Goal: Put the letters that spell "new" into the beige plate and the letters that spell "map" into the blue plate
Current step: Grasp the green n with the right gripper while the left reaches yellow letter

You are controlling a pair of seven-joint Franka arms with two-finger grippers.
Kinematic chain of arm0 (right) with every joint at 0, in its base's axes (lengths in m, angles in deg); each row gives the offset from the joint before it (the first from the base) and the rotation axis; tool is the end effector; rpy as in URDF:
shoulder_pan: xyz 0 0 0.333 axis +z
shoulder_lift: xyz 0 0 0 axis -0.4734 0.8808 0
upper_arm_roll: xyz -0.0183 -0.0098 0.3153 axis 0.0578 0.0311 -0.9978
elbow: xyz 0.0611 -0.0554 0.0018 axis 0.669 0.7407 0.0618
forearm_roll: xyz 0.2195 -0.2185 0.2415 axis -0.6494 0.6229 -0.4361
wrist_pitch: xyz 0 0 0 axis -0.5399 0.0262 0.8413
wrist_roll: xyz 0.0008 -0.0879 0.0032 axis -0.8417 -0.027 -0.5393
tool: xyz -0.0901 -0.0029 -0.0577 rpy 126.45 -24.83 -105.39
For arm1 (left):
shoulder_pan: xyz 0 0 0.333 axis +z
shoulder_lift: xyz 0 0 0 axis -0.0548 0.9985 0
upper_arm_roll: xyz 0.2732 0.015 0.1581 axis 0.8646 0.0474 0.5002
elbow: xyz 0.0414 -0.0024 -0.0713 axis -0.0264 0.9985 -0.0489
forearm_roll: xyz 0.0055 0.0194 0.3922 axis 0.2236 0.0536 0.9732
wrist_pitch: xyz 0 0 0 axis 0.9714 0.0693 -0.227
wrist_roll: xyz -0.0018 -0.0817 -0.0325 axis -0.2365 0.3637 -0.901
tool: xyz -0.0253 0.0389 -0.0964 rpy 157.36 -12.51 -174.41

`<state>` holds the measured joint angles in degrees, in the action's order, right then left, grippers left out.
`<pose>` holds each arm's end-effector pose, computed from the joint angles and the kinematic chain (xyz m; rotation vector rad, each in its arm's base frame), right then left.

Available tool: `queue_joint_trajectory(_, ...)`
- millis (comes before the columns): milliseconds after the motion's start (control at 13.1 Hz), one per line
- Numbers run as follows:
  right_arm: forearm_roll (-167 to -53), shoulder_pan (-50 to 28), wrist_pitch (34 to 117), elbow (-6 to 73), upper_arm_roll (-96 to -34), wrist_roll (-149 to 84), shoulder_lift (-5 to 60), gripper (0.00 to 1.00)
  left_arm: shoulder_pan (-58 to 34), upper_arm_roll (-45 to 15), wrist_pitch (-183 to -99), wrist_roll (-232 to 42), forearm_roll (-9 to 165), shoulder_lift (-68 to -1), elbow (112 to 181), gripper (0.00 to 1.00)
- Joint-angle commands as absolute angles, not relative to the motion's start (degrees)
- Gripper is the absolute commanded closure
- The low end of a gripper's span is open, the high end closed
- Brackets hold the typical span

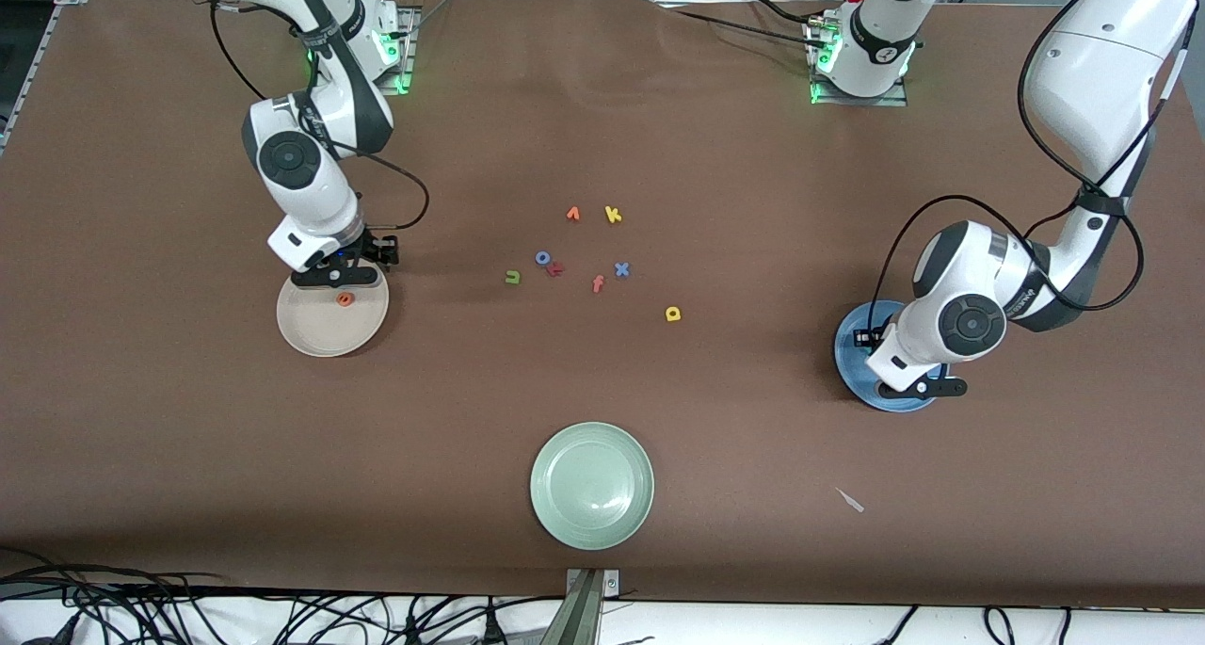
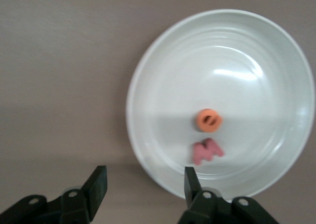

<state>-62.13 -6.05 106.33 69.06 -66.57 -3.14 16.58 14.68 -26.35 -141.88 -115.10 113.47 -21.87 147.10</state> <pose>0.4871 0.1641 0.2364 3.0228 0.0909 0.0456 0.6296 -0.0822 0.2118 -2.9863 -0.0621 0.3208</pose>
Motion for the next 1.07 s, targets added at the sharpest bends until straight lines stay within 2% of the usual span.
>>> queue_joint_trajectory(0,-62.88,-5.49,106.33,64.30,-72.91,7.44,20.27,0.28,12.86,-31.19,-140.92,-123.34,114.11,-23.07,146.97,0.00)
queue_joint_trajectory(152,-62.88,-4.88,106.24,60.17,-77.05,15.18,23.79,0.28,11.37,-34.19,-141.18,-130.83,113.68,-22.55,146.79,0.00)
queue_joint_trajectory(305,-62.88,-2.52,106.41,57.79,-77.33,19.68,26.43,0.28,6.64,-34.73,-141.79,-131.83,112.80,-21.67,146.44,0.00)
queue_joint_trajectory(609,-62.61,0.22,107.21,52.52,-77.33,24.35,31.44,0.28,-1.36,-34.73,-144.78,-130.95,112.80,-17.11,141.01,0.01)
queue_joint_trajectory(762,-62.44,1.35,107.47,50.76,-77.33,25.58,33.64,0.28,-6.72,-33.59,-144.87,-131.56,113.14,-14.55,137.67,0.05)
queue_joint_trajectory(990,-62.26,1.45,110.63,51.01,-77.24,25.76,35.31,0.30,-12.35,-28.59,-144.96,-131.65,113.41,-13.49,136.77,0.06)
